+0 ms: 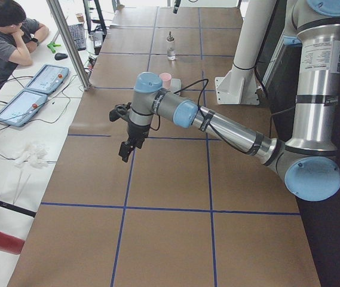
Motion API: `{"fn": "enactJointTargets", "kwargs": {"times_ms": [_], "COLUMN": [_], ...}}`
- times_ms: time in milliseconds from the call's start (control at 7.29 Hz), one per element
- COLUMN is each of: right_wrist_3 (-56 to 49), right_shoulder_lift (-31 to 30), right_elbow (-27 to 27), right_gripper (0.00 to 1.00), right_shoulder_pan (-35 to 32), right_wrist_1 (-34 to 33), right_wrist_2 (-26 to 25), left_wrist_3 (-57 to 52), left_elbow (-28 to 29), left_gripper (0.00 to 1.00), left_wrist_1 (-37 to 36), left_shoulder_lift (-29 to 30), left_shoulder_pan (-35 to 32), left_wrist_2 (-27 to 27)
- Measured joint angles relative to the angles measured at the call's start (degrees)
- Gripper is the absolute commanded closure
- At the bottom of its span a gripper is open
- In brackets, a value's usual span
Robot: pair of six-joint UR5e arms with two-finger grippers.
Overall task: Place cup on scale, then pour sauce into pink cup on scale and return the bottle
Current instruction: 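Move the right gripper toward the glass sauce dispenser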
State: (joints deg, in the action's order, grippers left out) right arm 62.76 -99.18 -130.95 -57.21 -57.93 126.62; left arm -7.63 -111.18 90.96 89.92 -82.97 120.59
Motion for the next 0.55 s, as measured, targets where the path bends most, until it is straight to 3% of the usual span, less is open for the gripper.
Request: {"fn": "enactJointTargets", "kwargs": {"times_ms": [137,274,549], "right_wrist_3": [0.80,1.16,2.30], "right_shoulder_lift": [-1.19,-3.53,-8.40], "right_elbow": [-1.36,-2.43,-3.07], "right_gripper": [0.00,0.00,0.00], "right_shoulder_pan": [3.19,8.21,20.21], "right_wrist_1": [-0.04,-0.07,0.18], "right_wrist_2": [-3.34,-9.90,-26.58], "left_wrist_3": [-2.64,-3.67,-4.05], "left_elbow": [2.06,3.37,4.40], "left_gripper": [0.00,0.00,0.00], "left_wrist_1": [-0.27,-0.57,-0.57], "left_shoulder_lift": [-1.03,-2.47,-7.99], "left_shoulder_pan": [-2.40,-3.49,-4.87], "left_wrist_2": [2.81,5.75,13.09]}}
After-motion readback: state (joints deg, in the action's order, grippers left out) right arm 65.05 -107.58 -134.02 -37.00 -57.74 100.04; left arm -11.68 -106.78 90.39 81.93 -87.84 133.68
